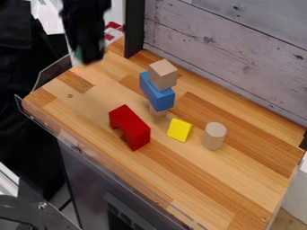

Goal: Put the green triangle at the top of the cube

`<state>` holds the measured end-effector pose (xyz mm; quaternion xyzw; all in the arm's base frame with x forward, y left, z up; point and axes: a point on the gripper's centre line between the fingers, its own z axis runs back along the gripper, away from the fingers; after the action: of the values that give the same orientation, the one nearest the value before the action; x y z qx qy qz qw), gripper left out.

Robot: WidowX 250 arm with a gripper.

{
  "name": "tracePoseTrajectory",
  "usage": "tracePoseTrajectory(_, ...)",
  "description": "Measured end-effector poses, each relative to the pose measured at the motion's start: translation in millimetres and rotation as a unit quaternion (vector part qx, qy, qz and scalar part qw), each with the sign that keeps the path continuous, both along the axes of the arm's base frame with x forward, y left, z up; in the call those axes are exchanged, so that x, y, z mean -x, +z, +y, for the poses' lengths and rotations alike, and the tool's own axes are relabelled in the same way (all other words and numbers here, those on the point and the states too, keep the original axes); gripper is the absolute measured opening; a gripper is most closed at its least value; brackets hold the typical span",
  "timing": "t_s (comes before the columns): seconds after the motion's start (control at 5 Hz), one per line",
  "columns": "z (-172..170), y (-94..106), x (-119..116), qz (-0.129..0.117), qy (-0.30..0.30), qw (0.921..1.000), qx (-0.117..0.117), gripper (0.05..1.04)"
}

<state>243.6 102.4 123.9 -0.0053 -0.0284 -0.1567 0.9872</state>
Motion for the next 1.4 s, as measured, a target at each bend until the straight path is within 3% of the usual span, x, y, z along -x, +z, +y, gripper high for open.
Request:
tracePoseTrajectory(0.2,-24,17.7,2,-0.002,-0.048,0.9984,0.029,0.567)
tracePoseTrajectory(0.4,-40,21.9,-3,-0.007,-0.063,0.9965,0.053,0.567)
tracePoseTrajectory(0.6,-52,23.5,-7,-0.004,-0.076,0.9955,0.056,0.567)
tracePoseTrajectory(0.8,-65,18.9,-15,0.005,-0.079,0.9956,0.05,0.567)
tracePoseTrajectory(1.2,-82,4.9,-27,0.022,-0.076,0.9968,0.016,0.567)
tracePoseTrajectory(1.4,-83,1.8,-34,0.025,-0.057,0.998,0.014,0.567)
